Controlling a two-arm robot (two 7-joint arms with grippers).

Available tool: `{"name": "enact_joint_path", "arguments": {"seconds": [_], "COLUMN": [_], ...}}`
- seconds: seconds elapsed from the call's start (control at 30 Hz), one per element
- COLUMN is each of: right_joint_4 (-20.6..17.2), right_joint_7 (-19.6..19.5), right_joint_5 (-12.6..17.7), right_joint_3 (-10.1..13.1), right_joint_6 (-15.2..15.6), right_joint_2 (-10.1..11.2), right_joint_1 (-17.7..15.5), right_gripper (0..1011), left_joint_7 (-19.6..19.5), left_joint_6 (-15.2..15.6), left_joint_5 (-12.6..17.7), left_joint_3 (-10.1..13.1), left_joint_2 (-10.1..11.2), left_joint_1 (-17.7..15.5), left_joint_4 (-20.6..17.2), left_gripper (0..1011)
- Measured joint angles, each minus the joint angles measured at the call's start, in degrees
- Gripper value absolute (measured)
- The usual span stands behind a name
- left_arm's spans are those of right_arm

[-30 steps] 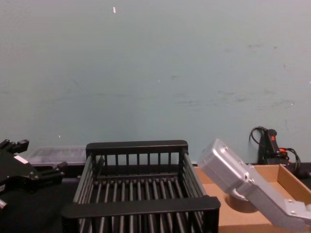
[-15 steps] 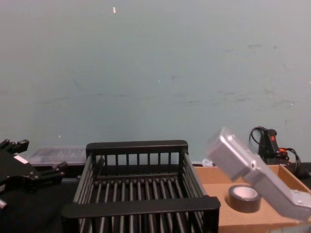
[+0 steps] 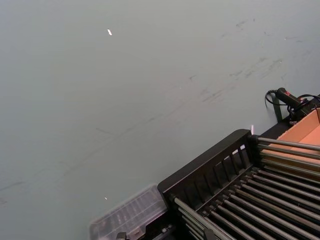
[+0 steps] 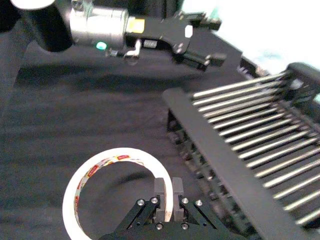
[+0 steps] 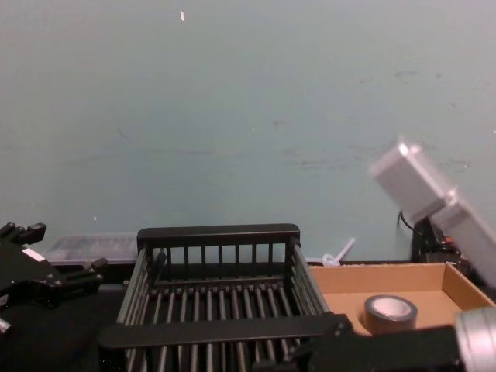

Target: Pick up the white tape and place it into the black box , Pick up the silver tape and place it into the brown box.

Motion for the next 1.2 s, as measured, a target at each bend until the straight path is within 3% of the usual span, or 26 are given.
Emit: {"name": "enact_joint_path", "arguments": {"seconds": [0.23,0.53,0.83,1.2], "right_joint_4": [-2.08,-2.09,1.08,9.13], "right_joint_7": [-1.12,-3.05,-5.51,-7.5], "right_joint_5": [1.89,3.21,3.56,1.99], "right_joint_3": [2.18,4.27,5.59,5.42], "right_joint_6": [-0.71,-1.2,-0.72,0.07], "right_joint_2": [1.56,1.59,-0.9,-5.9], "right_joint_1": [0.04,1.21,4.44,10.37], "right_gripper": [96,96,96,96], "left_joint_7": [0.0,0.0,0.0,0.0], "left_joint_6": [0.0,0.0,0.0,0.0], "left_joint_5": [0.0,0.0,0.0,0.0], "left_joint_3": [0.0,0.0,0.0,0.0], "left_joint_2": [0.0,0.0,0.0,0.0], "left_joint_1": [0.0,0.0,0.0,0.0], "left_joint_4": [0.0,0.0,0.0,0.0], "left_gripper": [1001,1001,1001,1001]}}
